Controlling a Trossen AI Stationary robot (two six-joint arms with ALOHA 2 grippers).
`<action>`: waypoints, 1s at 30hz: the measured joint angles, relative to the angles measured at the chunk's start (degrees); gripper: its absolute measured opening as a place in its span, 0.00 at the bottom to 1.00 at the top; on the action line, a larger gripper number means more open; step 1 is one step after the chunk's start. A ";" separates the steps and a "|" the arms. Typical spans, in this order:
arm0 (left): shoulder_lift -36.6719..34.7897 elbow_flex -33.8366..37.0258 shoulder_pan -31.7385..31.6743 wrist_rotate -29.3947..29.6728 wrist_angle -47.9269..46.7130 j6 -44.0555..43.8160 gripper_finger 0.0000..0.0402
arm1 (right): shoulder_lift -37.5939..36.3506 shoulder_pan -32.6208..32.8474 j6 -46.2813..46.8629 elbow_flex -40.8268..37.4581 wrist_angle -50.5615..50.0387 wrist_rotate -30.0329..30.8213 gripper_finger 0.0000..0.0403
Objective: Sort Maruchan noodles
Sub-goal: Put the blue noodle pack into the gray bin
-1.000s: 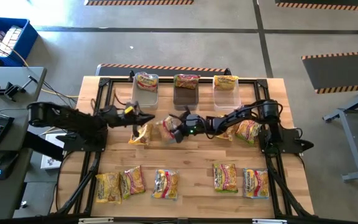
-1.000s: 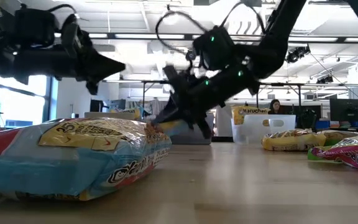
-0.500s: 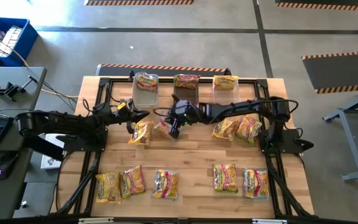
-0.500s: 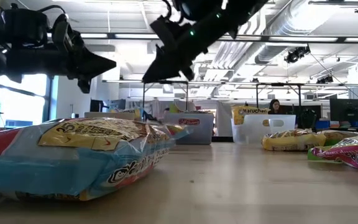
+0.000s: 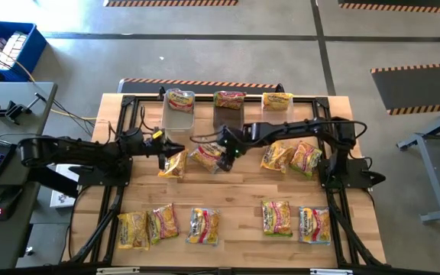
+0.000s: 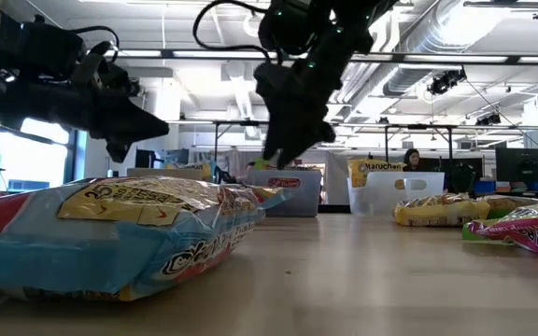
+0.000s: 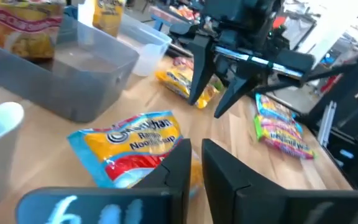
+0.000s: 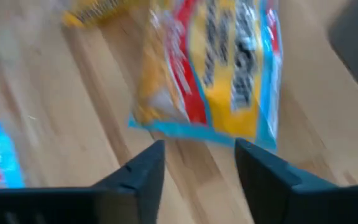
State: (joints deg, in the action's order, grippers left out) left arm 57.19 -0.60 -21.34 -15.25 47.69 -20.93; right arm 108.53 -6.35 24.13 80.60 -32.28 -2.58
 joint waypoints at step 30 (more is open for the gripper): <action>0.00 -0.02 1.31 0.09 -1.18 -1.40 0.15 | -0.28 -0.51 25.34 -33.07 63.05 9.36 0.54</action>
State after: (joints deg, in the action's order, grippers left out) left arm 57.19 -0.62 -20.03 -15.16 46.50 -22.33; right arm 108.25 -6.85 49.47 47.53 30.77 6.78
